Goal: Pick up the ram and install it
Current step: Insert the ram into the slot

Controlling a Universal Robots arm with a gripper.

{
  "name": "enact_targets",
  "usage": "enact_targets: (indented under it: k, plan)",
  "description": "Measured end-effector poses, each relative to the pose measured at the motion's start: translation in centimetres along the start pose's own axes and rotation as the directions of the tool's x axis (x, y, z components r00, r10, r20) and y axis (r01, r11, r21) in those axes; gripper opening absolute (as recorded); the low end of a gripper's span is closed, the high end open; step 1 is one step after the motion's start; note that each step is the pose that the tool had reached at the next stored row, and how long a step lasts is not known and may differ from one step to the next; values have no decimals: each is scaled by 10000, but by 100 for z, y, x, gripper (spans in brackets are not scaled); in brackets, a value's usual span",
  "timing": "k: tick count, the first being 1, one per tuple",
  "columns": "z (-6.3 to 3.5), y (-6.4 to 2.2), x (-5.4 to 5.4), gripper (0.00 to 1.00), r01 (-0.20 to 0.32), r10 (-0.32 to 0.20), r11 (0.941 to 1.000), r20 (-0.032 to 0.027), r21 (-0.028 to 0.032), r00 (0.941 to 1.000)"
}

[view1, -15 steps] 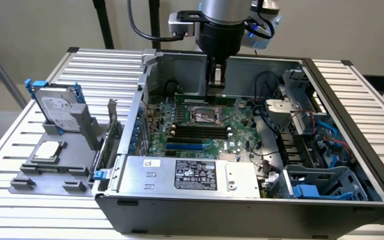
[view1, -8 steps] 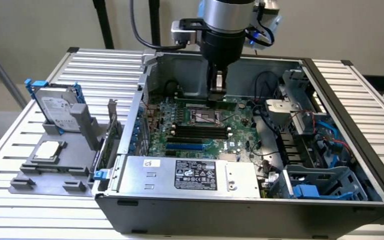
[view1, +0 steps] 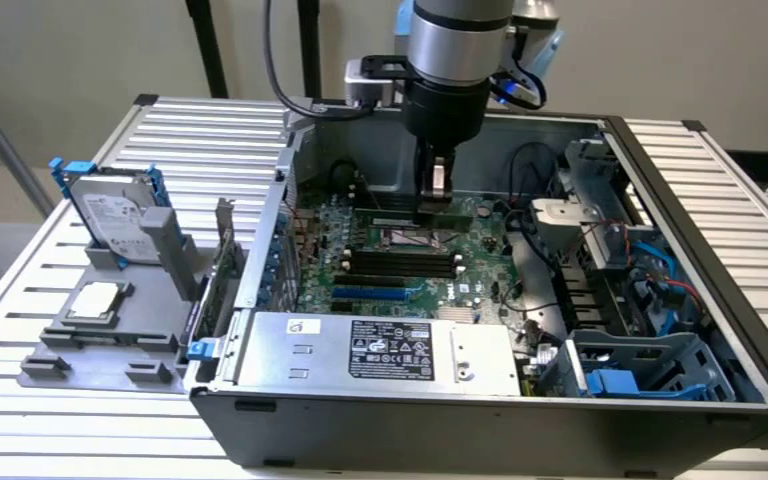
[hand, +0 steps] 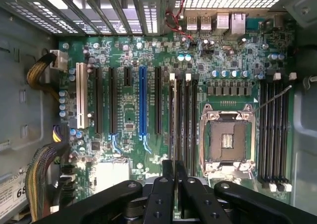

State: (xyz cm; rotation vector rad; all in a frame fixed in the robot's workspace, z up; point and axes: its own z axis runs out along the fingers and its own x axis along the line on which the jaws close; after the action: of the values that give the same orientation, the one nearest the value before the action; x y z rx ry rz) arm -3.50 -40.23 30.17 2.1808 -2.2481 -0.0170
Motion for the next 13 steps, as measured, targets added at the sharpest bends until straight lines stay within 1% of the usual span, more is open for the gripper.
enact_targets:
  k: [13]
  plan:
    - [237, -25, 13, 13, -1, 1, 10000, 0, 0, 10000]
